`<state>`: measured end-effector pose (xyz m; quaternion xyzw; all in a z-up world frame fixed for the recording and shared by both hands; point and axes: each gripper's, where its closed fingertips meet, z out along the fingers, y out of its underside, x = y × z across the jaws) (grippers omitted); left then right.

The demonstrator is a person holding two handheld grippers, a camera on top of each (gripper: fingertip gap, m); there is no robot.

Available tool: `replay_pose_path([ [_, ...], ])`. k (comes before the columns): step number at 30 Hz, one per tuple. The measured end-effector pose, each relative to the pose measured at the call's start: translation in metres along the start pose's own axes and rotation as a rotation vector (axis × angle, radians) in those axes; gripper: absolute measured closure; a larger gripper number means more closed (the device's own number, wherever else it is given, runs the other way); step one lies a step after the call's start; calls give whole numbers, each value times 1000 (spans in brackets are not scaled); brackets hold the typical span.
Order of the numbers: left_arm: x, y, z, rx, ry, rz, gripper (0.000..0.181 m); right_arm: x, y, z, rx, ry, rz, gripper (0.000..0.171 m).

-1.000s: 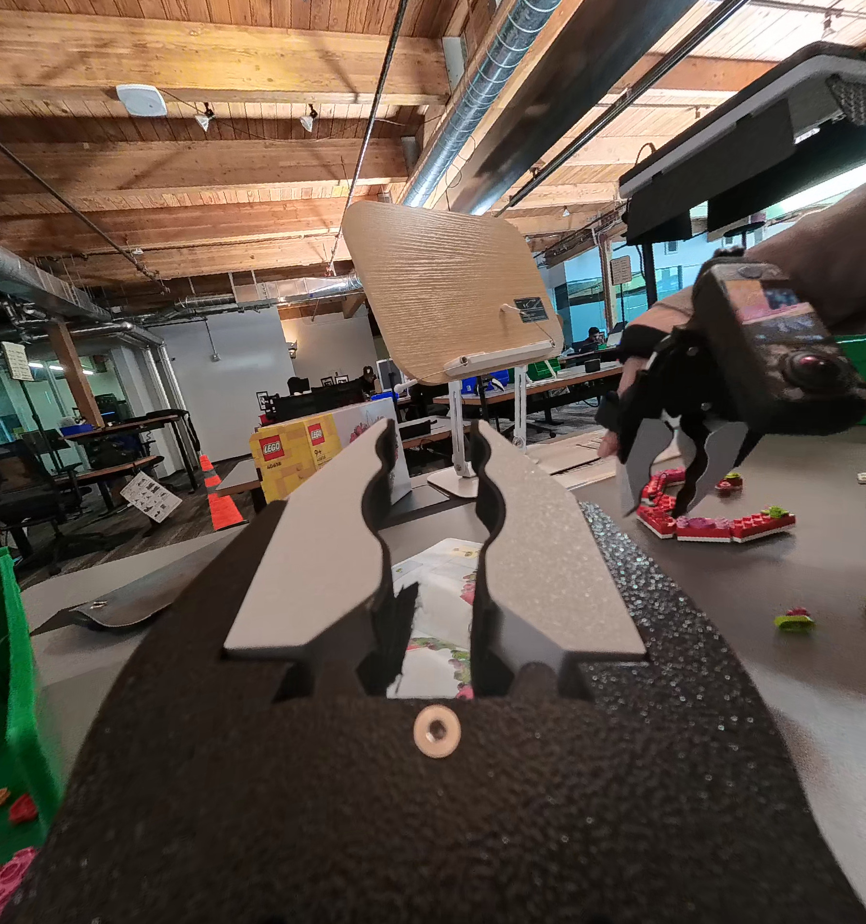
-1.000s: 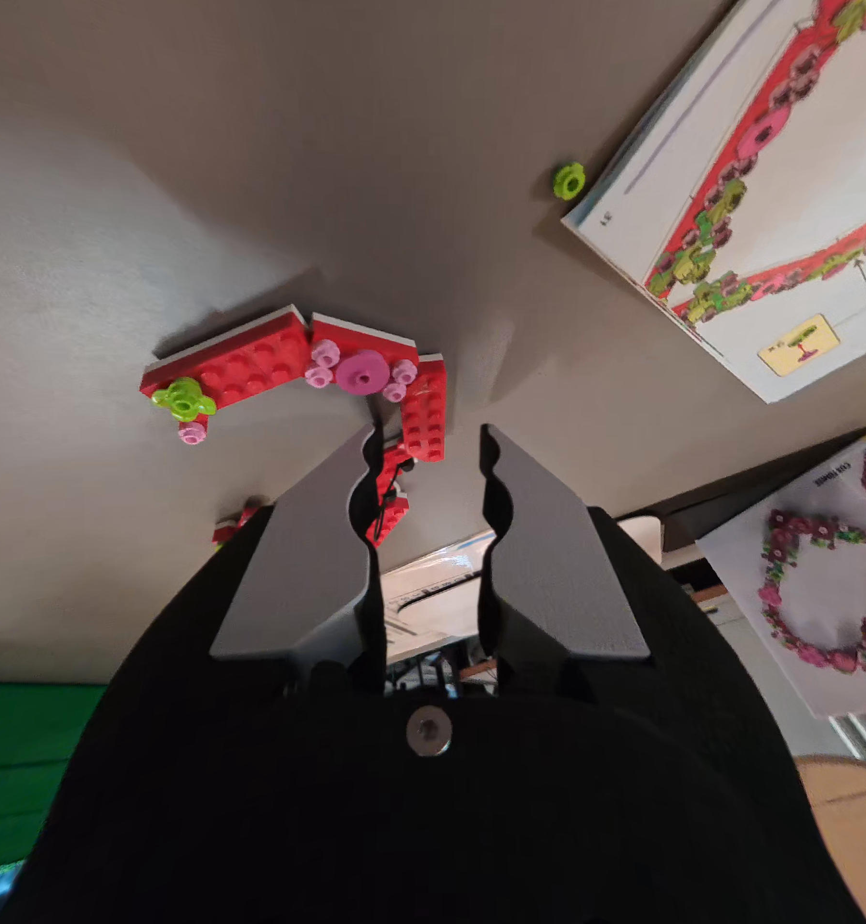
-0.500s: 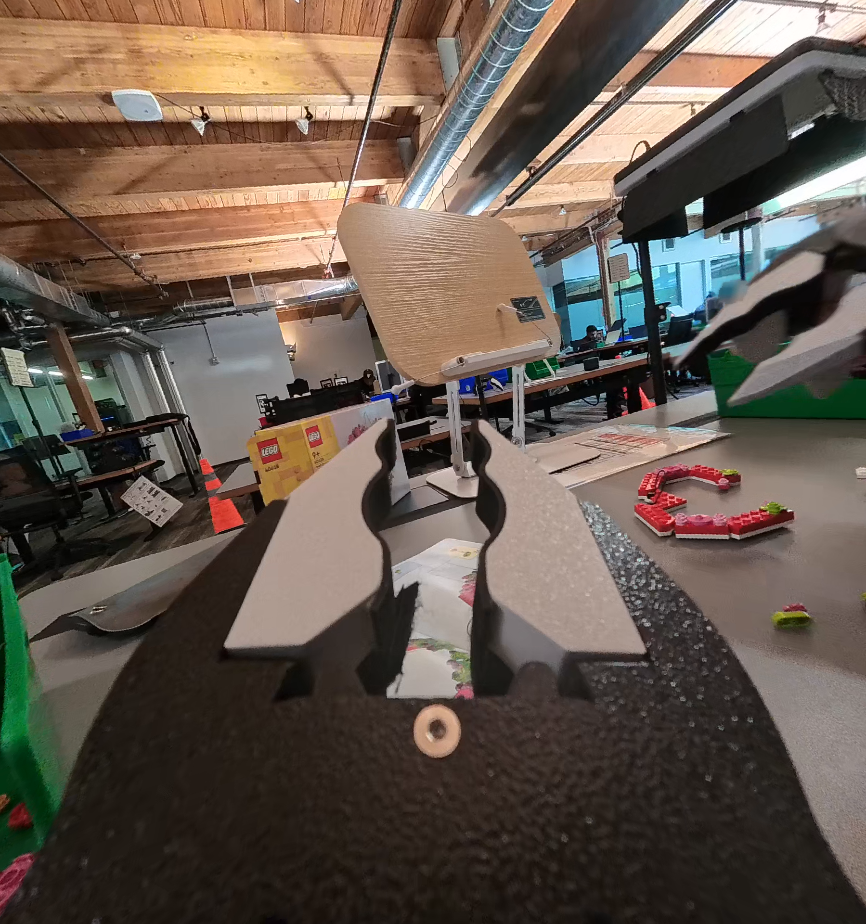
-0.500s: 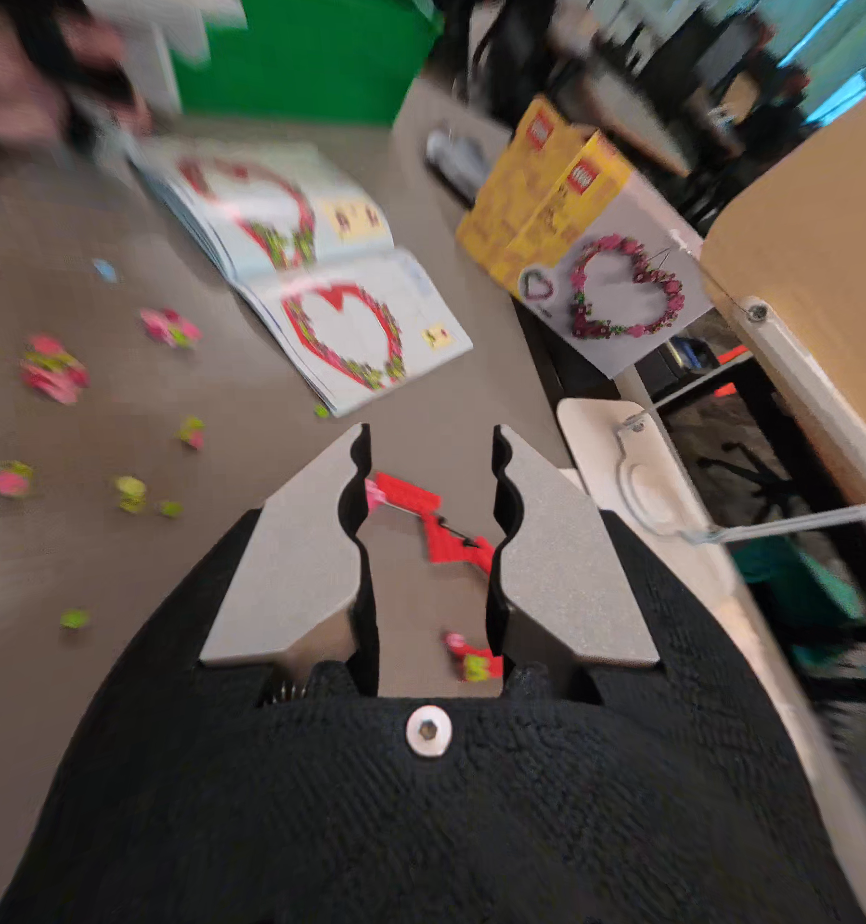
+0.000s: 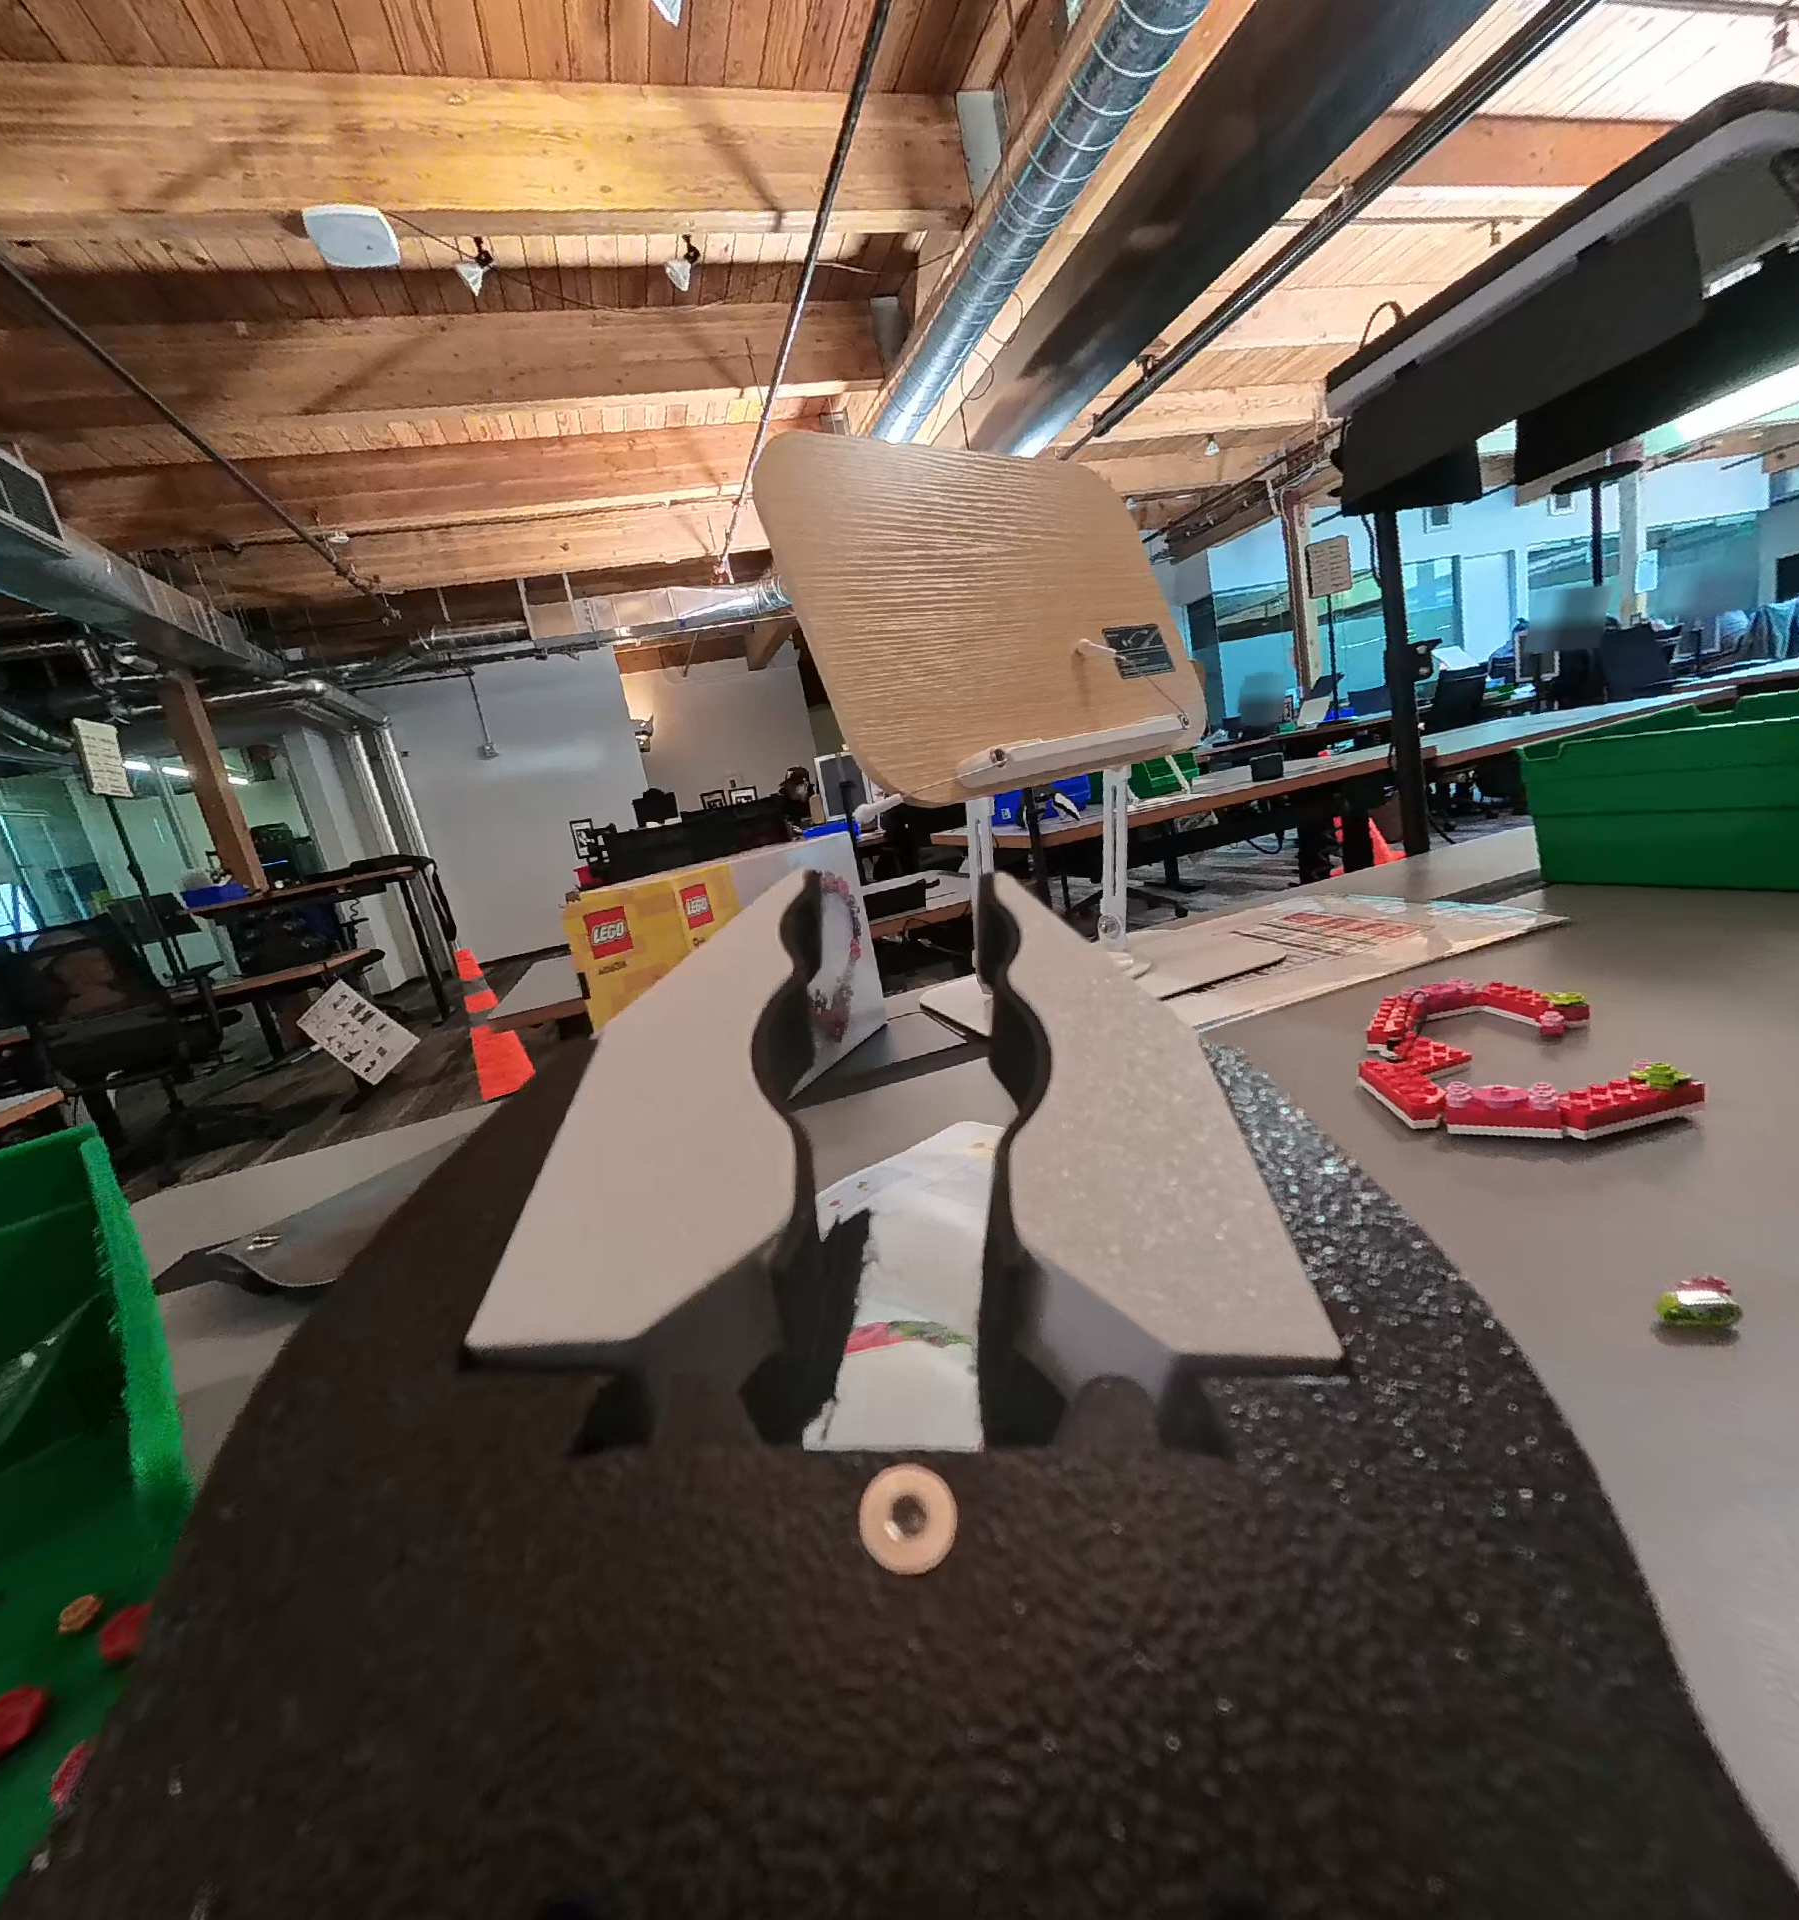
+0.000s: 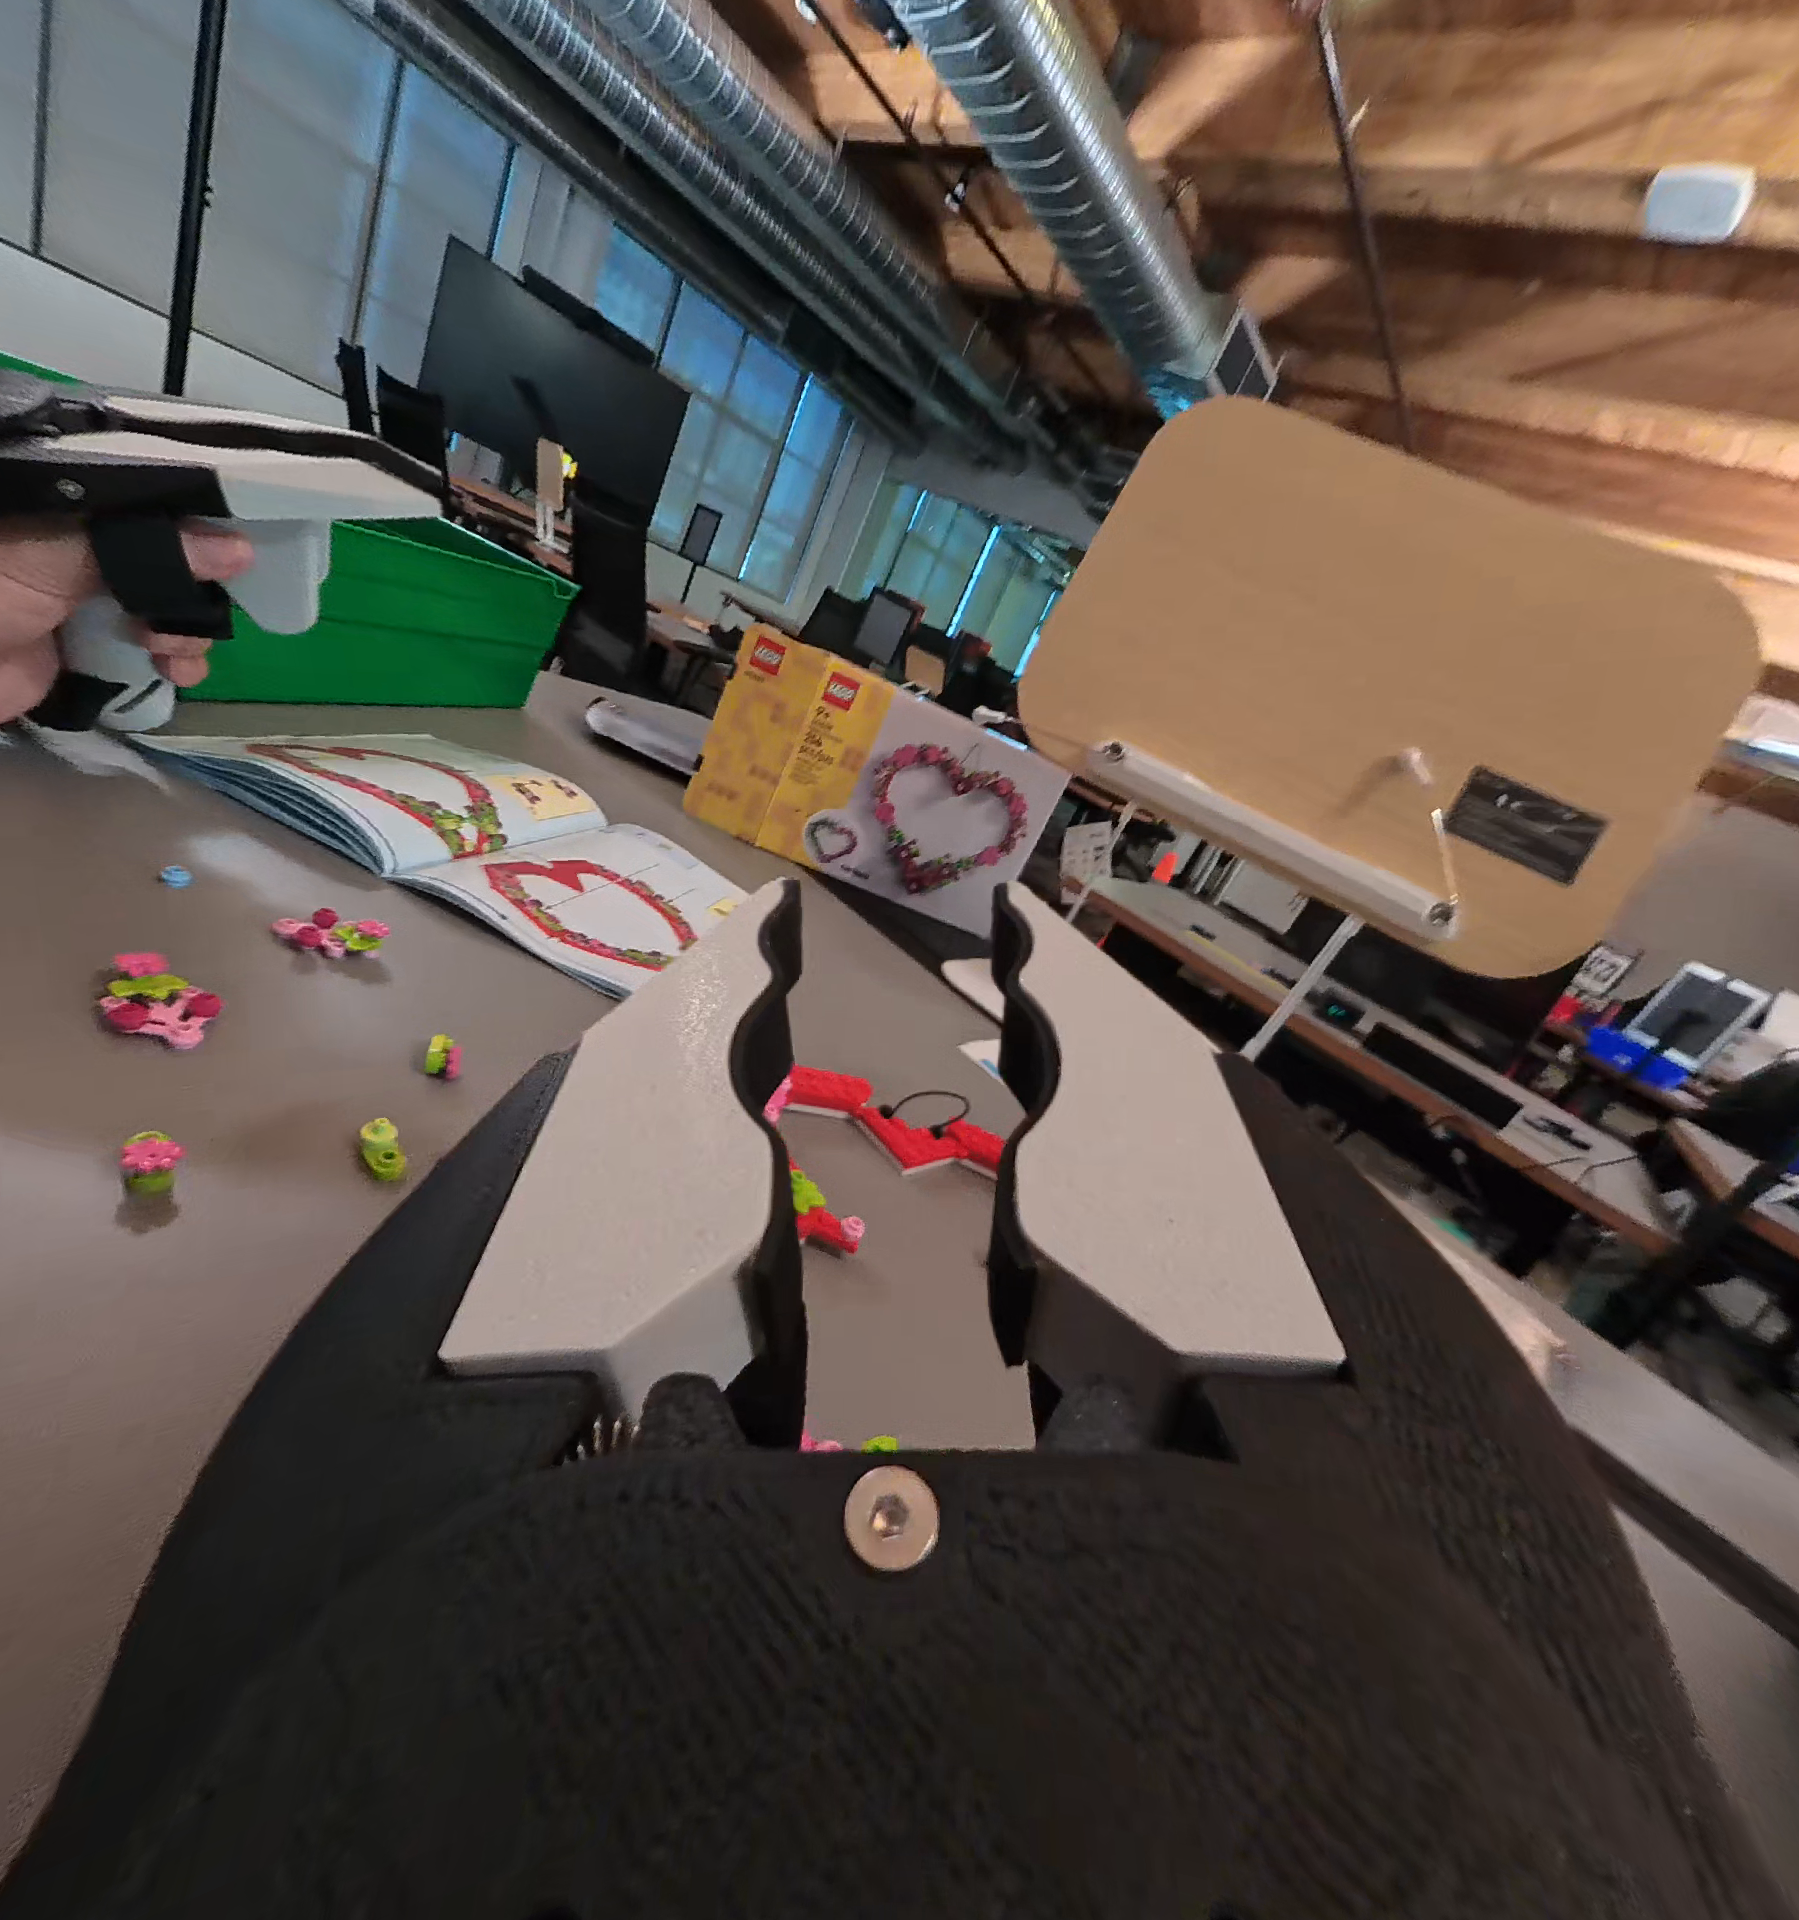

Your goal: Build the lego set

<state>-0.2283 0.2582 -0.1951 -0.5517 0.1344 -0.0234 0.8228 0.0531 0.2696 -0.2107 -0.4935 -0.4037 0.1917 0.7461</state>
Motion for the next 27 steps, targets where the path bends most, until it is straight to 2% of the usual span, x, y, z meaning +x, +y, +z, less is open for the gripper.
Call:
replay_pose_path([
  [3,0,2,0,-7,0,3,154,-2,2,-5,16,20,-46,139],
  [8,1,10,2,-34,6,13,154,-14,6,-2,11,-43,-99,140],
  [15,-4,15,3,-50,-4,-15,155,-21,12,3,11,-109,-76,140],
  [27,-2,18,4,-60,13,-20,155,-11,9,-1,37,-86,-13,142],
])
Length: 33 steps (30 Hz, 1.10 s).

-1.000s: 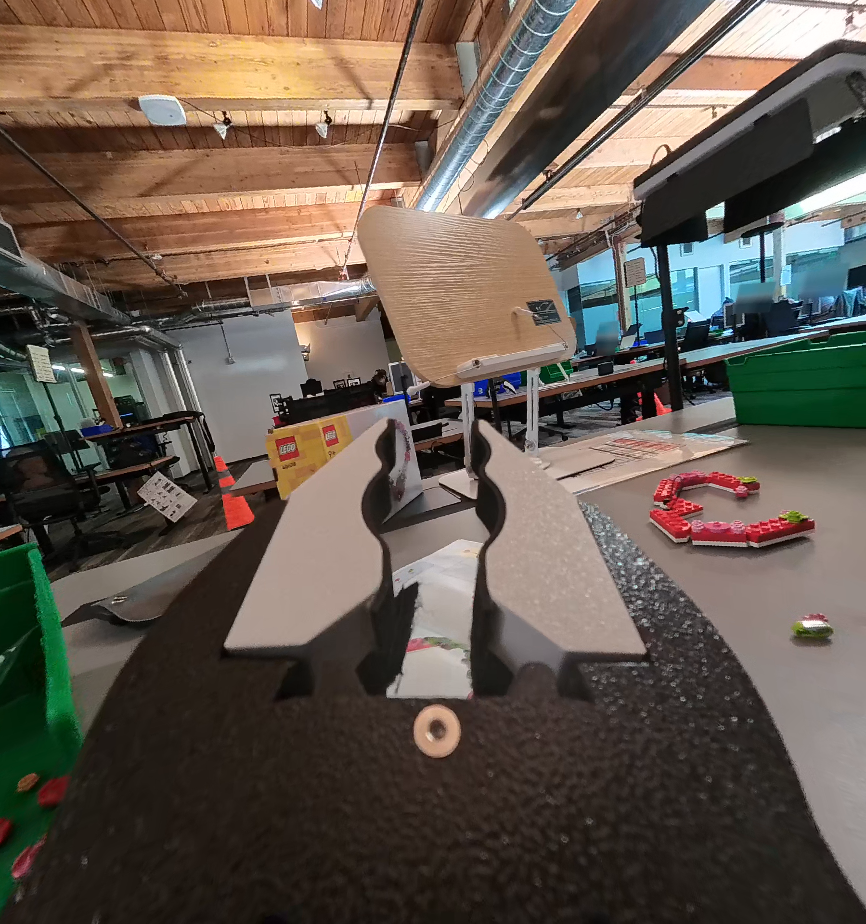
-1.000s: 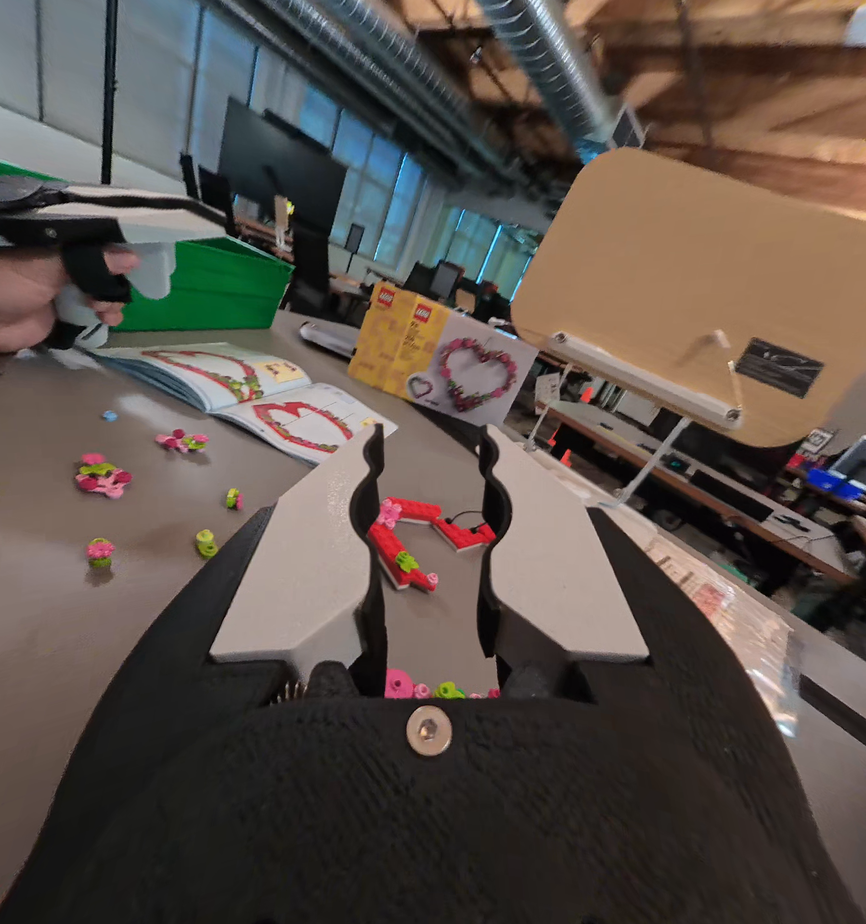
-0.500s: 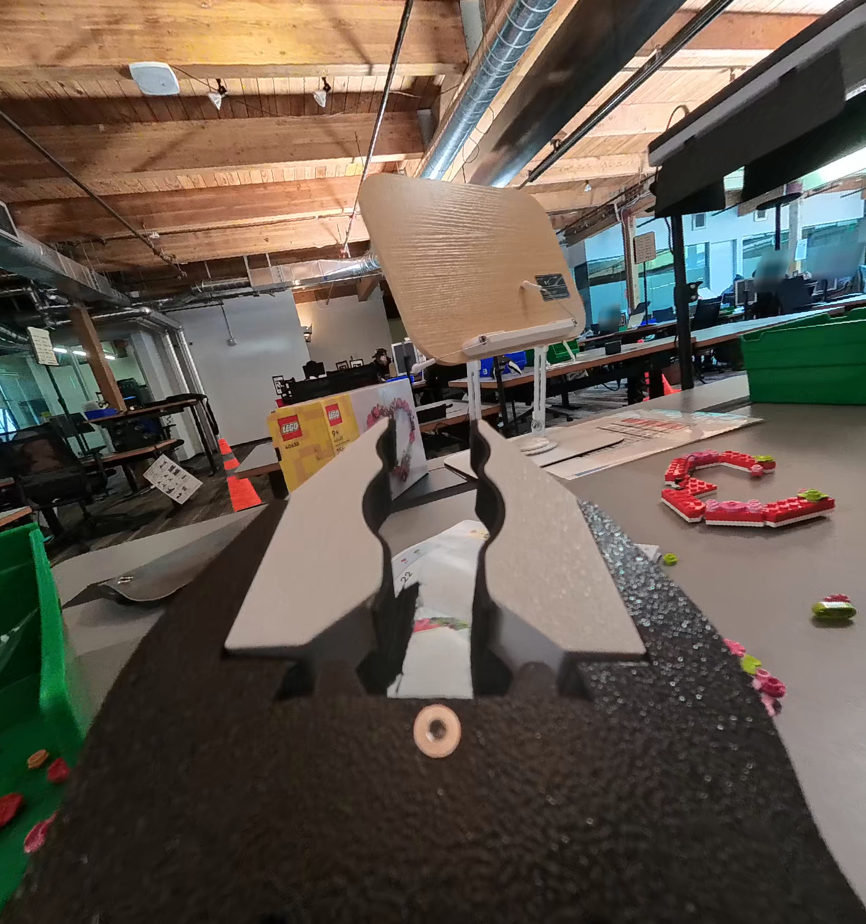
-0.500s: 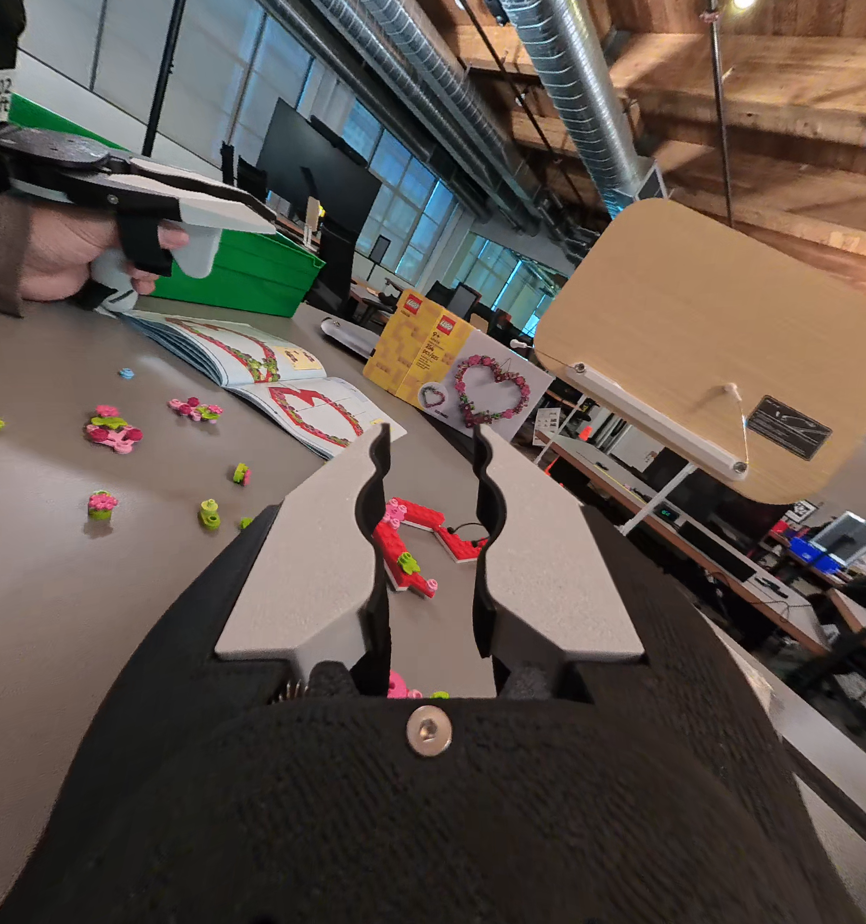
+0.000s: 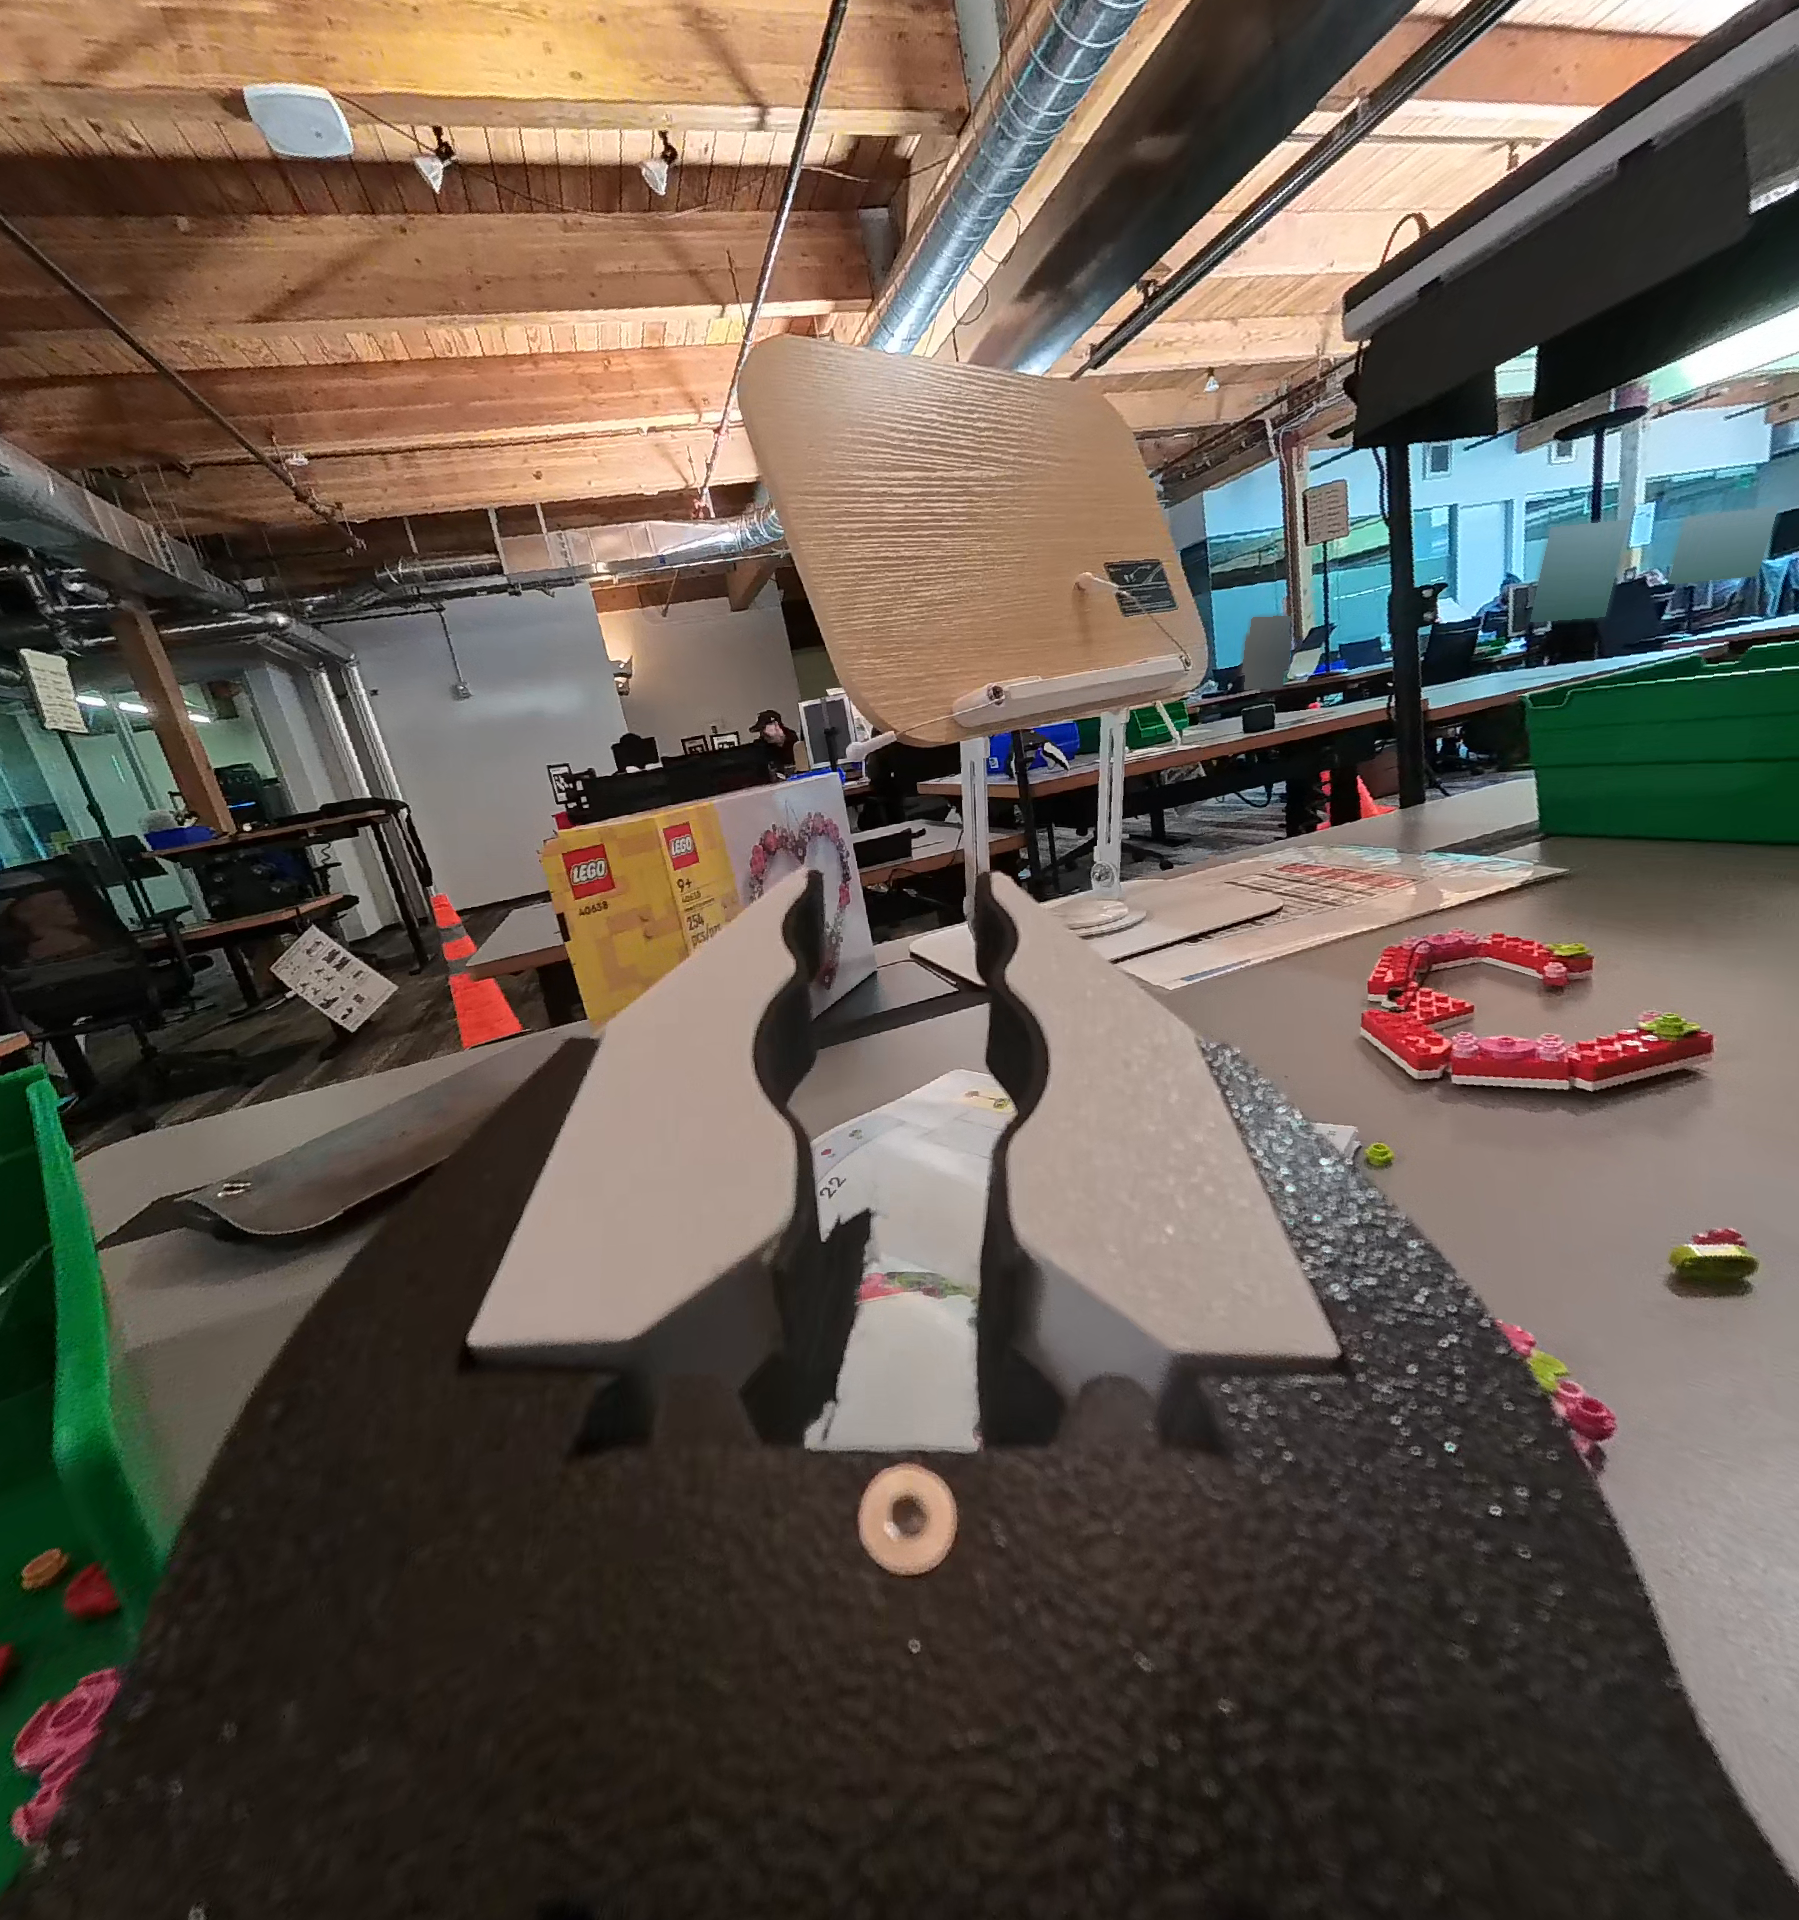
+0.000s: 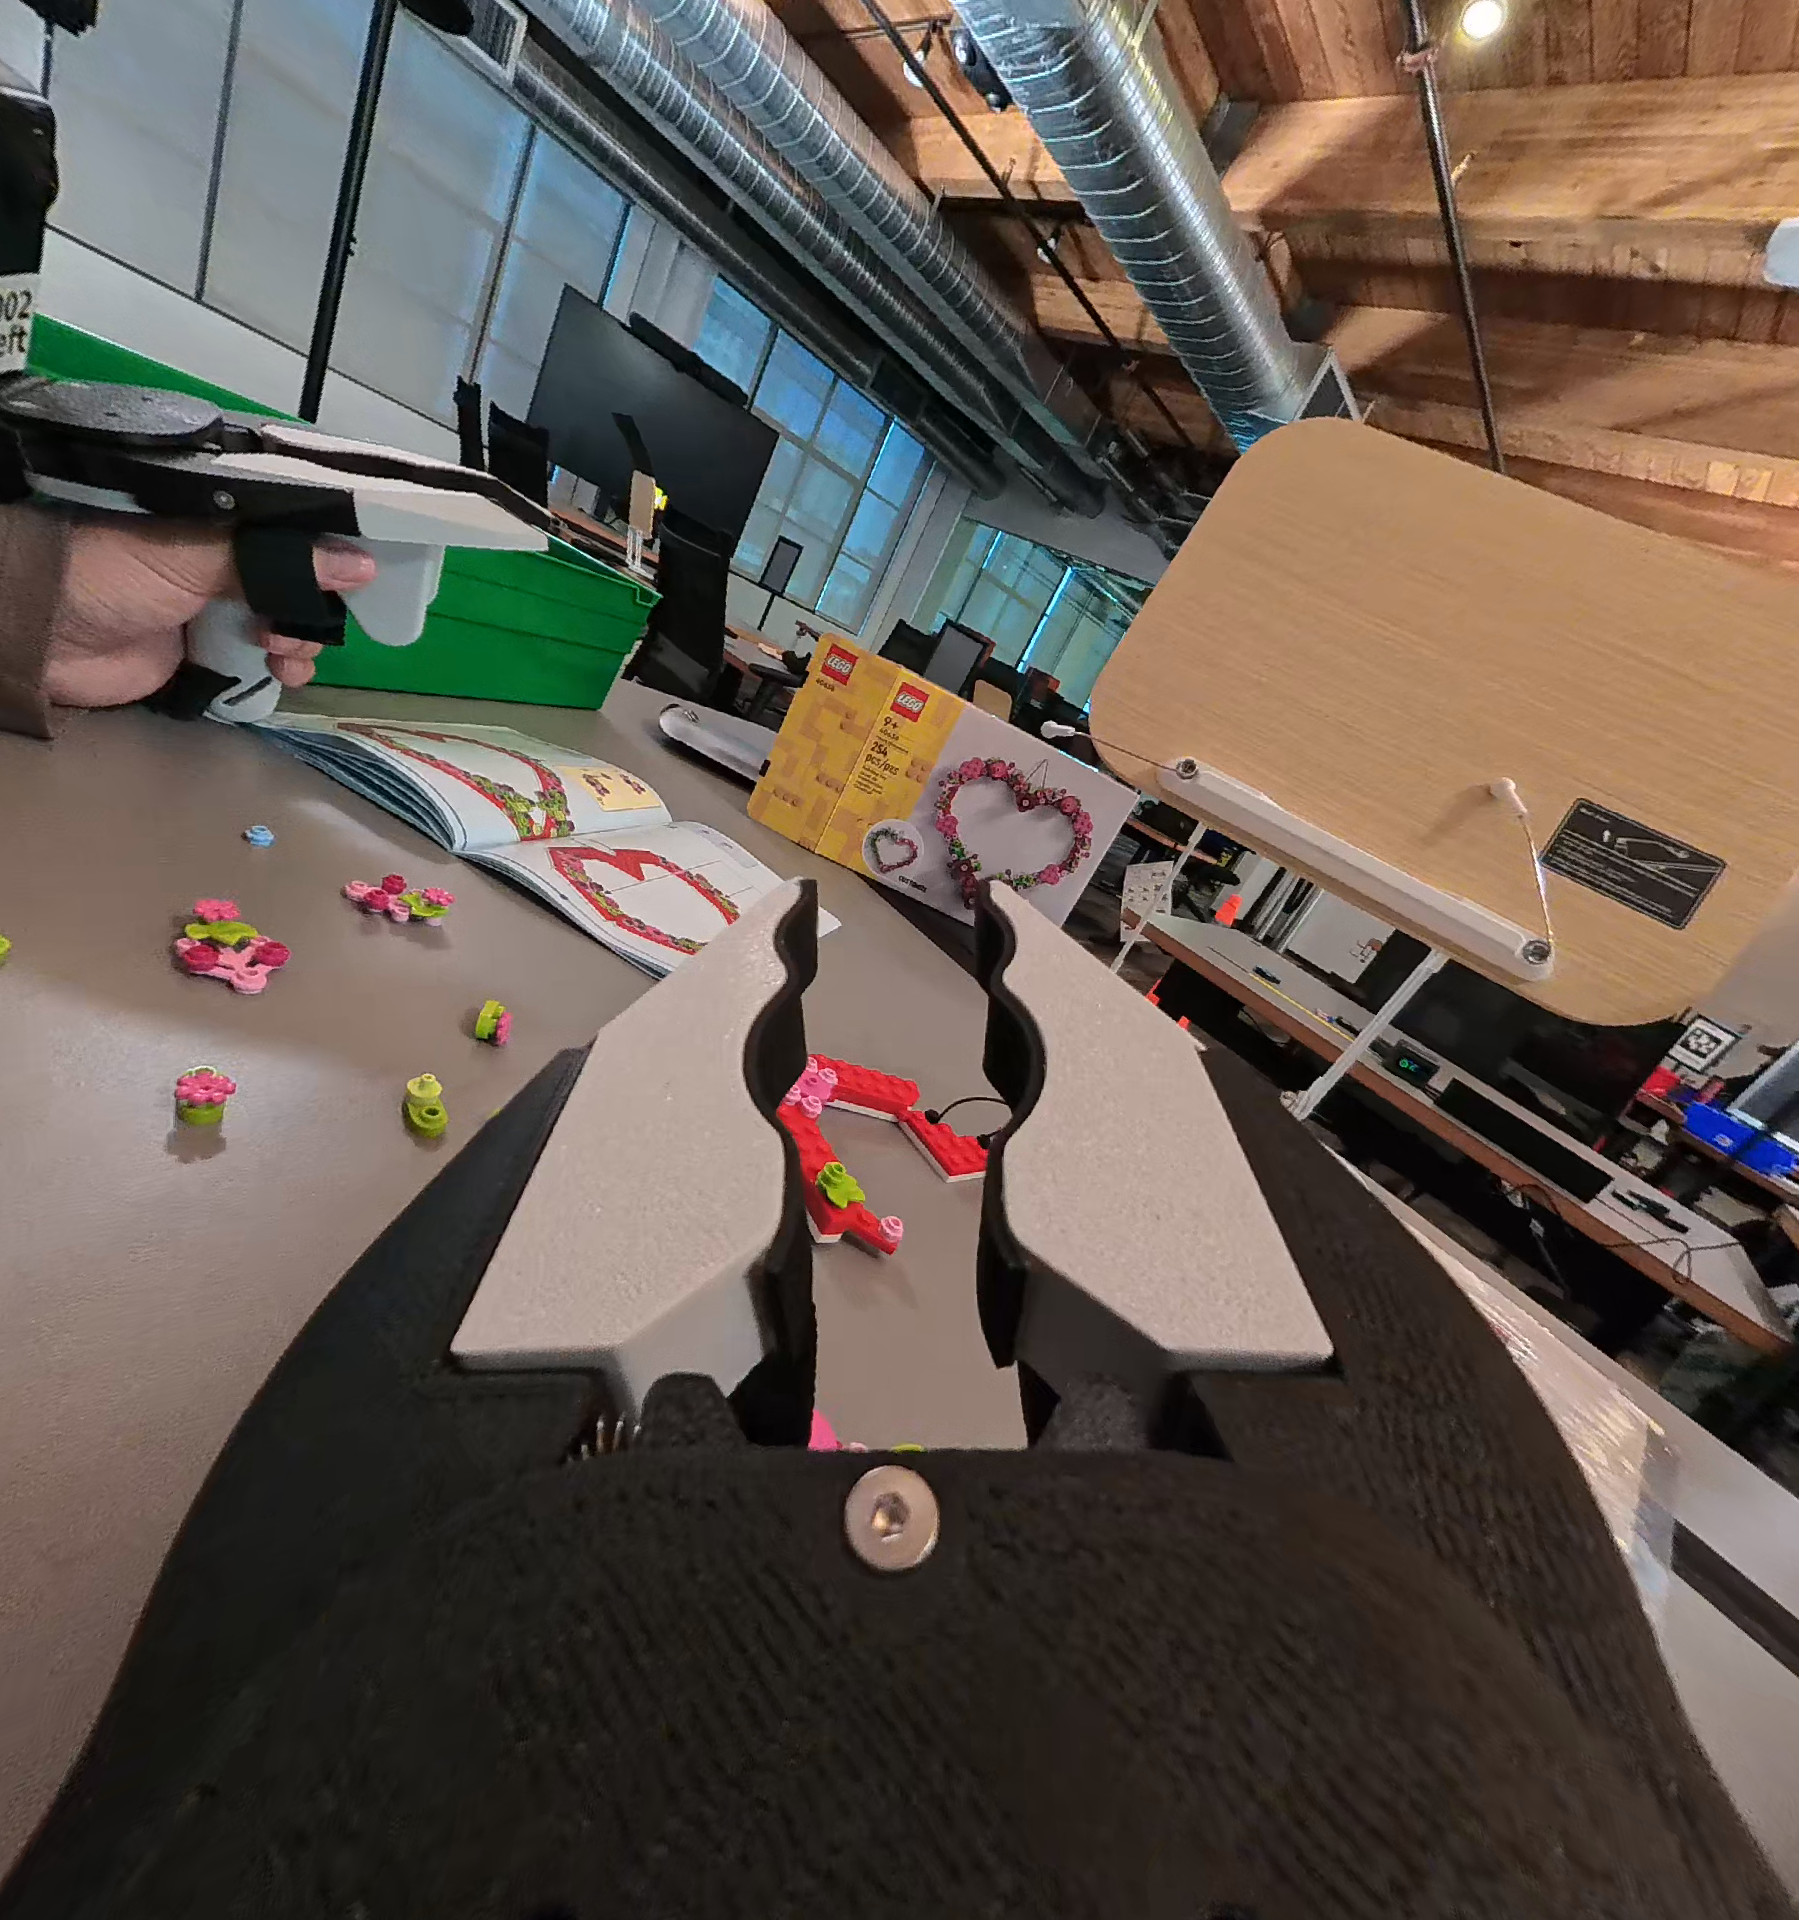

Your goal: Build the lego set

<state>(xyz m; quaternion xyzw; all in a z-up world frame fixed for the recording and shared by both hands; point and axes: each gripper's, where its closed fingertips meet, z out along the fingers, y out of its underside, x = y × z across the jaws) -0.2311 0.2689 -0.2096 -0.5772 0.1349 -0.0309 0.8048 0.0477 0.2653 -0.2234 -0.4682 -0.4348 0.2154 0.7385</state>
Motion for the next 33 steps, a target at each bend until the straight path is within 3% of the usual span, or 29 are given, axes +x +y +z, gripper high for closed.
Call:
replay_pose_path([
  [10,1,1,1,-3,8,1,156,-9,1,1,-11,-52,3,143],
  [17,3,-1,0,4,12,5,156,-68,6,6,-125,-402,9,144],
  [23,3,-4,-1,15,8,9,156,-38,13,8,-151,-195,-221,146],
  [27,4,-6,-1,21,7,17,156,-16,10,2,-118,-61,-235,147],
  [33,4,-6,-1,20,8,19,156,-17,17,7,-126,-62,-206,147],
])
